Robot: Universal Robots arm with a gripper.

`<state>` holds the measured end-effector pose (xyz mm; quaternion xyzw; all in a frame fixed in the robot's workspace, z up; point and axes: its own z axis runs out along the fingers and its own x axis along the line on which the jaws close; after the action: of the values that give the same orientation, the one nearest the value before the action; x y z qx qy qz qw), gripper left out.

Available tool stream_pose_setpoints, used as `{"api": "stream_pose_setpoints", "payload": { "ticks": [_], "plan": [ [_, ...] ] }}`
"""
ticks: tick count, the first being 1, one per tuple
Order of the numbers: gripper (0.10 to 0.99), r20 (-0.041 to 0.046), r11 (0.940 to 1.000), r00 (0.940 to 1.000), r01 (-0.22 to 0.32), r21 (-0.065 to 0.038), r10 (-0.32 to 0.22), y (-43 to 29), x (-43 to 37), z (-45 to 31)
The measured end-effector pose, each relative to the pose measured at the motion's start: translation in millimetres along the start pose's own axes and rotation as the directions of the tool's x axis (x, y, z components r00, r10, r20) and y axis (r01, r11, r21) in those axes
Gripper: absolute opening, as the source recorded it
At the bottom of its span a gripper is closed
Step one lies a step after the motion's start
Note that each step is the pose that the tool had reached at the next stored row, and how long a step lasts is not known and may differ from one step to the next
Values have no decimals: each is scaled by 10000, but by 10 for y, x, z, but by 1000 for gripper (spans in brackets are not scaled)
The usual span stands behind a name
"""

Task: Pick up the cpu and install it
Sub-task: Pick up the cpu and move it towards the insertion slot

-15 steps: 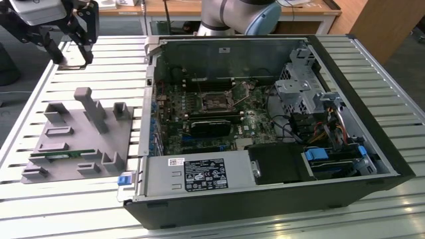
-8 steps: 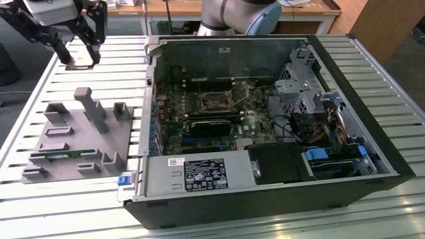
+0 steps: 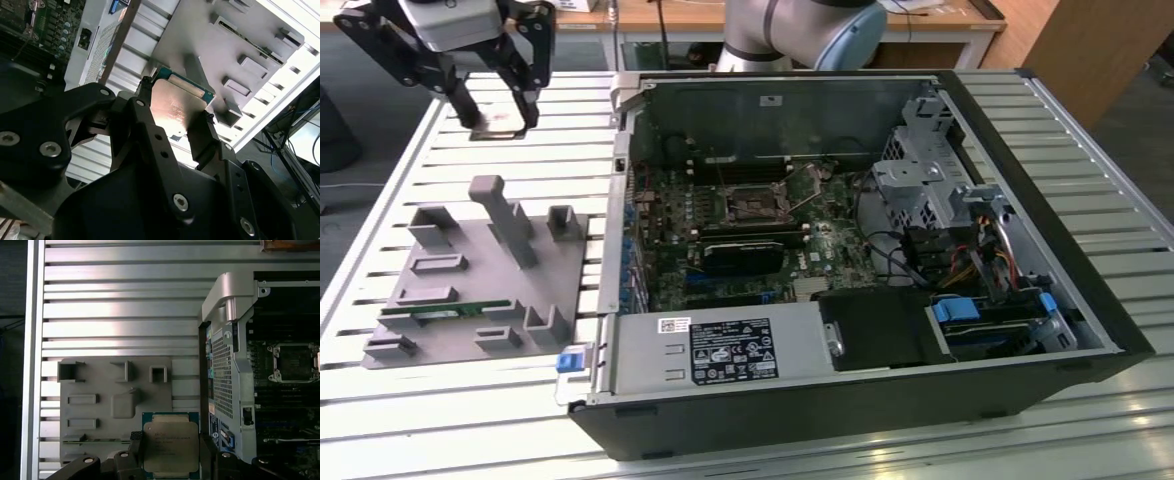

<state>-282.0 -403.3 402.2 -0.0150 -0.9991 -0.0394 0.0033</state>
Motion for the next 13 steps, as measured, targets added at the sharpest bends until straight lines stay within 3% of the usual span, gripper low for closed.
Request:
{"api": "stream_pose_setpoints", "payload": {
  "ticks": [13],
  "plan": [
    [537, 0, 10000, 10000, 1, 0, -1, 11, -213, 3]
  ]
}}
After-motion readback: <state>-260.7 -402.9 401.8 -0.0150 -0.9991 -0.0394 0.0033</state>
